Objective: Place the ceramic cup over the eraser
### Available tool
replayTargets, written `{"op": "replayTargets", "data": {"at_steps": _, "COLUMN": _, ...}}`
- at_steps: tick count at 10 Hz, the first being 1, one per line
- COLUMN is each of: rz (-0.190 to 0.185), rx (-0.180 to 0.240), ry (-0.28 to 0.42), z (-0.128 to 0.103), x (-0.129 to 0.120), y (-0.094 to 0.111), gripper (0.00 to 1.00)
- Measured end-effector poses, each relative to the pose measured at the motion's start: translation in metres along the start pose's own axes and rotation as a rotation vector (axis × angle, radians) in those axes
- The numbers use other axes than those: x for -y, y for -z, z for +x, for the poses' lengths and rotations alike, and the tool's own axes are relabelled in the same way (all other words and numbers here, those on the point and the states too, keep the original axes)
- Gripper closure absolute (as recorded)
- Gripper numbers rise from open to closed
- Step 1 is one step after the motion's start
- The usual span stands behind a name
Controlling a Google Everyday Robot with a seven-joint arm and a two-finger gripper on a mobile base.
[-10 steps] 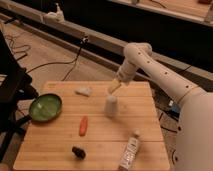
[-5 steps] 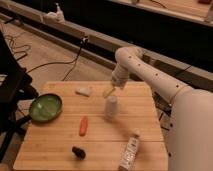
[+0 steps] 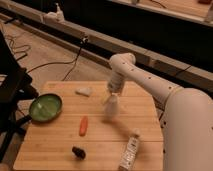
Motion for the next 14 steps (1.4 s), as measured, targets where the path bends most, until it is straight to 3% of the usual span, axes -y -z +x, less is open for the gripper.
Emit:
{"op": "replayTargets", "data": {"at_steps": 2, "rz": -0.018, "rx": -0.025, "ry": -0.014, "z": 0.001, "x": -0.004, "y": -0.012, "gripper": 0.23}}
{"op": "replayTargets", "data": {"at_steps": 4, "rz": -0.025, "rx": -0.026, "ry": -0.030, "z": -0.003, "x": -0.002, "y": -0.017, "gripper": 0.44}}
{"op": "replayTargets", "data": {"at_steps": 6, "rz": -0.017, "rx": 0.006, "ry": -0.050, "z": -0.009, "x": 0.006, "y": -0.012, "gripper": 0.67}}
{"op": "replayTargets", "data": {"at_steps": 8, "rz": -0.010, "rx": 0.024, "ry": -0.071, "z": -0.009, "x": 0.014, "y": -0.009, "gripper": 0.83}}
{"op": "replayTargets", "data": {"at_steps": 9, "rz": 0.003, "rx": 0.041, "ry": -0.083, "z": -0.008, "x": 0.022, "y": -0.001, "gripper": 0.94}}
{"op": "replayTargets", "data": {"at_steps": 10, "rz": 0.023, "rx": 0.059, "ry": -0.090, "z": -0.007, "x": 0.029, "y": 0.010, "gripper": 0.99}}
{"op": "replayTargets", "data": {"at_steps": 14, "rz": 0.146, "rx": 0.174, "ry": -0.015, "z": -0.006, "x": 0.041, "y": 0.100, "gripper": 1.00}}
